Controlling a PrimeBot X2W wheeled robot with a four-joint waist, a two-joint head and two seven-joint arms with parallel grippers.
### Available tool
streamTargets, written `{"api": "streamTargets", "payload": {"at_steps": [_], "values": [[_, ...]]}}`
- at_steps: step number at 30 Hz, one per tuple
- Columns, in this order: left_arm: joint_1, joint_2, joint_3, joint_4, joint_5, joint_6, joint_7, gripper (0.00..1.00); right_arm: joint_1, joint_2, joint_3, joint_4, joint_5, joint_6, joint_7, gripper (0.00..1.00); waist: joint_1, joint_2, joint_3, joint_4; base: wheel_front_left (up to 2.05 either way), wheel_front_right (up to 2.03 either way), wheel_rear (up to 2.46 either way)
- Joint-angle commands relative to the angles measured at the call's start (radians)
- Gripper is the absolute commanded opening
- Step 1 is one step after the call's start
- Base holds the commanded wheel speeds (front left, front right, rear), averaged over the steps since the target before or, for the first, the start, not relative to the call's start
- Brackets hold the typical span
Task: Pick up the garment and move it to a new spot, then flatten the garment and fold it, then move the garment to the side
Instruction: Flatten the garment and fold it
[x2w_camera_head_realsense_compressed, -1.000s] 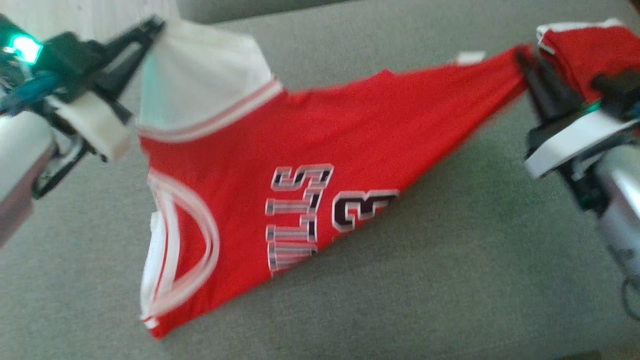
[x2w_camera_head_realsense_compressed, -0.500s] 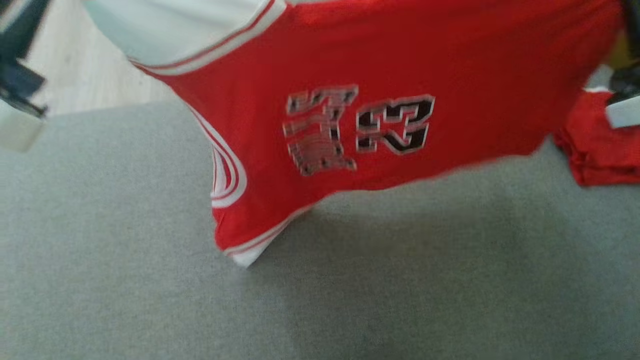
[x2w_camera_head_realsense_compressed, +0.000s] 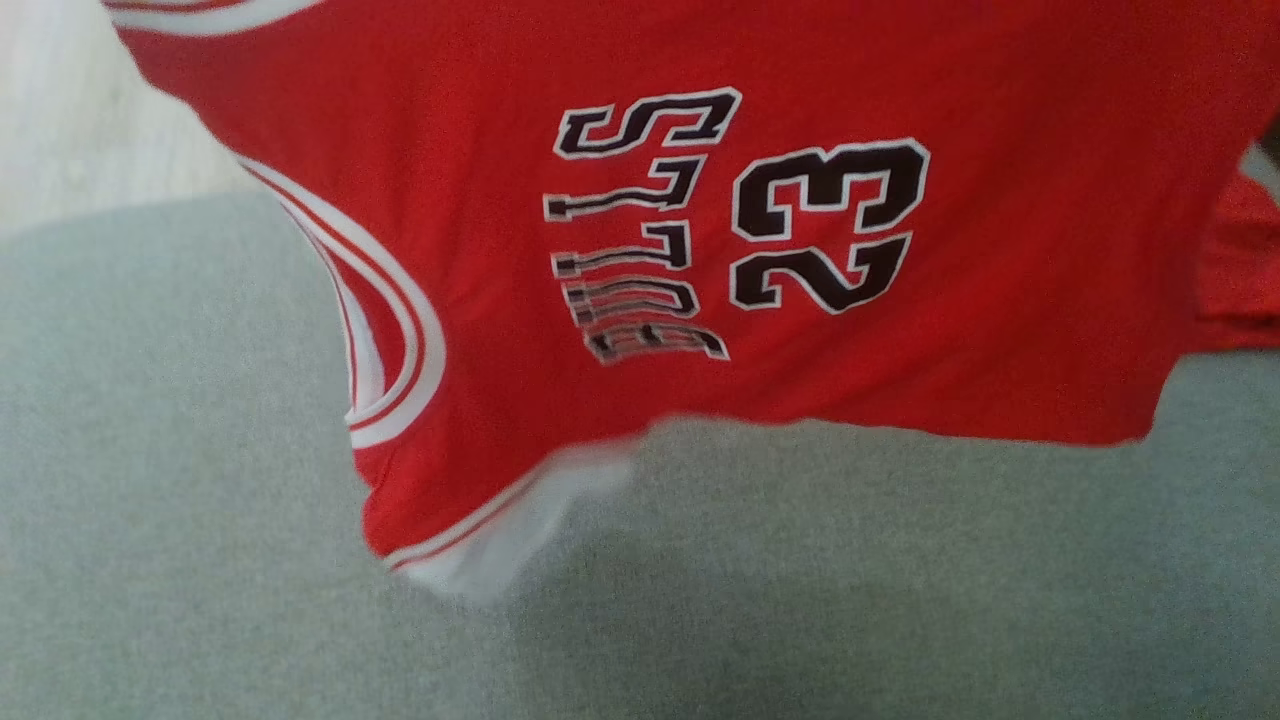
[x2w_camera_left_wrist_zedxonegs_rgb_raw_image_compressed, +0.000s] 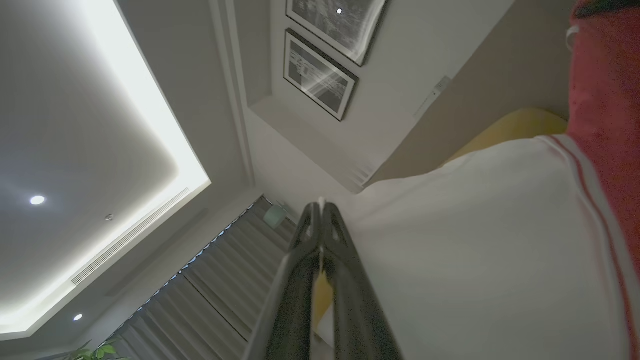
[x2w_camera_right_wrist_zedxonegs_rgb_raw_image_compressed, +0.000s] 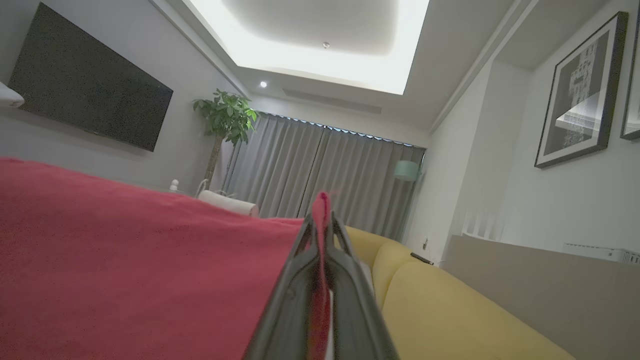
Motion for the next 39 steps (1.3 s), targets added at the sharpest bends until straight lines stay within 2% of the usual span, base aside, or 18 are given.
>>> {"api": "streamTargets", "payload": {"at_steps": [1,4,6,7,12,16,20,24,30,36,39], "values": [[-0.086,-0.005,0.030,0.045,0.057,-0.034,0.009,0.00,-0.062,0.016,0.020,0.020,0.010,-0.001,0.003,0.00,0.0000,-0.0001,0.082,0.005,0.00,0.00,0.00],[-0.133,-0.059,-0.003,0.158,0.124,-0.061,-0.006,0.00,-0.130,0.058,0.060,0.104,-0.001,-0.001,-0.021,0.00,0.0000,-0.0001,0.143,0.010,0.00,0.00,0.00],[-0.156,-0.101,0.012,0.239,0.131,-0.044,-0.026,0.00,-0.175,0.093,0.075,0.162,-0.004,-0.001,-0.042,0.00,0.0000,-0.0001,0.185,0.012,0.00,0.00,0.00],[-0.156,-0.101,0.012,0.239,0.131,-0.044,-0.026,0.00,-0.175,0.093,0.075,0.162,-0.004,-0.001,-0.042,0.00,0.0000,-0.0001,0.185,0.012,0.00,0.00,0.00],[-0.236,-0.173,0.044,0.388,0.205,0.001,-0.050,0.00,-0.304,0.155,0.082,0.291,-0.063,-0.001,-0.074,0.00,0.0000,-0.0001,0.265,0.019,0.00,0.00,0.00],[-0.316,-0.215,0.124,0.341,0.265,0.043,-0.051,0.00,-0.400,0.174,-0.052,0.271,-0.162,-0.001,-0.077,0.00,0.0000,-0.0001,0.318,0.043,0.00,0.00,0.00],[-0.281,-0.236,0.177,0.280,0.279,0.035,-0.051,0.00,-0.374,0.170,-0.133,0.225,-0.243,-0.001,-0.077,0.00,0.0000,-0.0001,0.350,0.082,0.00,0.00,0.00],[-0.160,-0.229,0.205,0.221,0.285,0.031,-0.052,0.00,-0.282,0.159,-0.132,0.218,-0.255,-0.001,-0.077,0.00,0.0000,-0.0001,0.370,0.110,0.00,0.00,0.00],[0.115,-0.194,0.253,0.103,0.279,0.054,-0.052,0.00,-0.113,0.159,-0.135,0.225,-0.227,-0.001,-0.077,0.00,0.0000,-0.0001,0.367,0.124,0.00,0.00,0.00],[0.449,-0.137,0.300,-0.045,0.280,0.129,-0.052,0.00,0.080,0.185,-0.175,0.203,-0.215,-0.001,-0.077,0.00,0.0000,-0.0001,0.306,0.110,0.00,0.00,0.00],[0.653,-0.106,0.339,-0.114,0.232,0.197,-0.052,0.00,0.194,0.195,-0.155,0.180,-0.213,-0.001,-0.077,0.00,0.0000,-0.0001,0.256,0.096,0.00,0.00,0.00]]}}
